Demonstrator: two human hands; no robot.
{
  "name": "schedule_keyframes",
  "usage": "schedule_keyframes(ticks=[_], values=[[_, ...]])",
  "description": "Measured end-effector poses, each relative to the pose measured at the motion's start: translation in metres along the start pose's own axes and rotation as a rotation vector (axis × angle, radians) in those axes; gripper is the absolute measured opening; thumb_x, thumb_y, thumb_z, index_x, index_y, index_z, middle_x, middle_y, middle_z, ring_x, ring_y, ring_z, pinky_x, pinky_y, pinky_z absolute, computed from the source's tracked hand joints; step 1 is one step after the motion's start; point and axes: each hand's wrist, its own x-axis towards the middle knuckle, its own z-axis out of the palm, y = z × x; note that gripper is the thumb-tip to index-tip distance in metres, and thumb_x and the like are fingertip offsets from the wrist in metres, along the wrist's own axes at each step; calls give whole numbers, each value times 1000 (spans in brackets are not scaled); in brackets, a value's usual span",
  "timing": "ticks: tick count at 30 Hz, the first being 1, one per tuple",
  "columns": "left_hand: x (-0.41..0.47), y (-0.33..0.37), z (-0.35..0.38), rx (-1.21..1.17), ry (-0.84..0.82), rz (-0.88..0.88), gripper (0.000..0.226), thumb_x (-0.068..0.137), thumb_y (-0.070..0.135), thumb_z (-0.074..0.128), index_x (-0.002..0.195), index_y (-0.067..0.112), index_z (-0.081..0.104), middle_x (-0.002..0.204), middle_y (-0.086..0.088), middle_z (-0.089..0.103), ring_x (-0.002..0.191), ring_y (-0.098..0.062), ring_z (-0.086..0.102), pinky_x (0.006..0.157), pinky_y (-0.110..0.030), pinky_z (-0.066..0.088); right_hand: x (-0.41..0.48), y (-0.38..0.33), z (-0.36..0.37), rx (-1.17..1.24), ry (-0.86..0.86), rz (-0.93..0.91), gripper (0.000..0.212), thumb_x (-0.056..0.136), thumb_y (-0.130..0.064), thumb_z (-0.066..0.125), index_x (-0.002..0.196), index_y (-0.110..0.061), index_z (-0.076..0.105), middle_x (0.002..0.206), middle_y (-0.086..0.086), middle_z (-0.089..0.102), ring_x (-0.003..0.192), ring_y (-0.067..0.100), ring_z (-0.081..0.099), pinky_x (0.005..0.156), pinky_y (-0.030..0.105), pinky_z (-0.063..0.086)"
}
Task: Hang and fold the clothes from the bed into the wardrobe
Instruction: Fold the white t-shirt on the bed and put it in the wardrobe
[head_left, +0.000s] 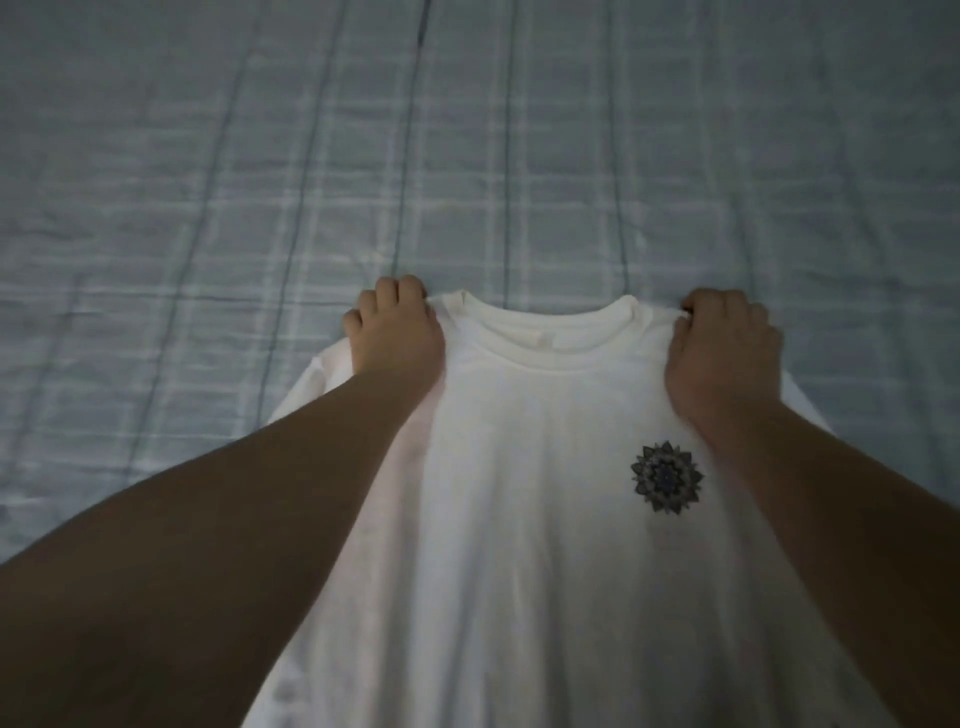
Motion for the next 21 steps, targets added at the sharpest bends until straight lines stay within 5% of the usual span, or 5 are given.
schedule_keyframes(ticks=[4, 8, 14, 21], values=[[-57, -11, -23, -102, 89, 182, 47, 93, 16, 49, 139, 9, 47, 148, -19, 43, 135, -39, 39, 113, -55, 28, -61, -8, -19, 11, -1, -71, 53, 97, -29, 37, 144, -5, 38, 146, 21, 44, 134, 39, 40, 112, 52, 33], [-171, -29, -39, -193, -27, 374, 55, 93, 17, 45, 147, 8, 41, 157, -17, 34, 147, -36, 26, 120, -53, 20, -187, -20, -35, 176, -43, -119, 56, 97, -24, 40, 150, -6, 34, 157, 15, 33, 147, 32, 26, 119, 49, 23], [-341, -78, -48, -162, -248, 482, 58, 101, 28, 37, 155, 13, 27, 164, -11, 18, 153, -27, 6, 123, -49, 11, -377, -22, -53, 262, -181, -127, 59, 97, -24, 40, 152, -6, 32, 161, 14, 25, 151, 28, 16, 122, 50, 17], [-449, -135, -46, -15, -346, 495, 58, 101, 35, 36, 155, 13, 30, 162, -18, 23, 151, -36, 14, 120, -56, 17, -475, -1, -56, 112, -330, -256, 58, 95, -25, 41, 150, -6, 38, 159, 17, 30, 147, 35, 27, 118, 58, 21]])
